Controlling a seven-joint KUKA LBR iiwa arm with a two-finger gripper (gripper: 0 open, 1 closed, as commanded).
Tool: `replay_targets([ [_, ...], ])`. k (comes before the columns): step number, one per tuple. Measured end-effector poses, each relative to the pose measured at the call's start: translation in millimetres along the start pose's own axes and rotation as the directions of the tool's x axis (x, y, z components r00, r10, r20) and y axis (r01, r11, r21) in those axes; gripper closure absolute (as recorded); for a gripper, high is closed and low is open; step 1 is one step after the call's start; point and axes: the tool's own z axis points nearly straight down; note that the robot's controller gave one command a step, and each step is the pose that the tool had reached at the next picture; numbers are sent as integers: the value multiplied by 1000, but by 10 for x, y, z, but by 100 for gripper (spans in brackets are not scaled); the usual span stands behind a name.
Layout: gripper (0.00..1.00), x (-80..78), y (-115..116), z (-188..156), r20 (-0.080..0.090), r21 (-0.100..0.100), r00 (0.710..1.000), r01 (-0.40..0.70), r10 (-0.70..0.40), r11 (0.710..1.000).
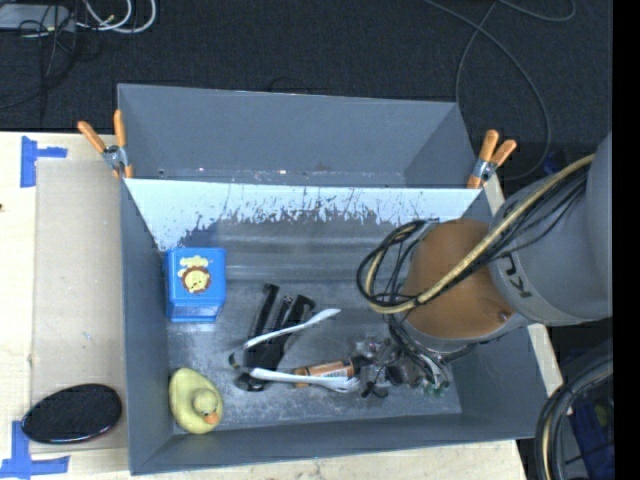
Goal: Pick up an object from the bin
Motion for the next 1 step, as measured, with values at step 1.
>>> replay_targets([
  [1, 100, 64, 72, -445, -10, -1, 1000, 10, -10, 1000],
])
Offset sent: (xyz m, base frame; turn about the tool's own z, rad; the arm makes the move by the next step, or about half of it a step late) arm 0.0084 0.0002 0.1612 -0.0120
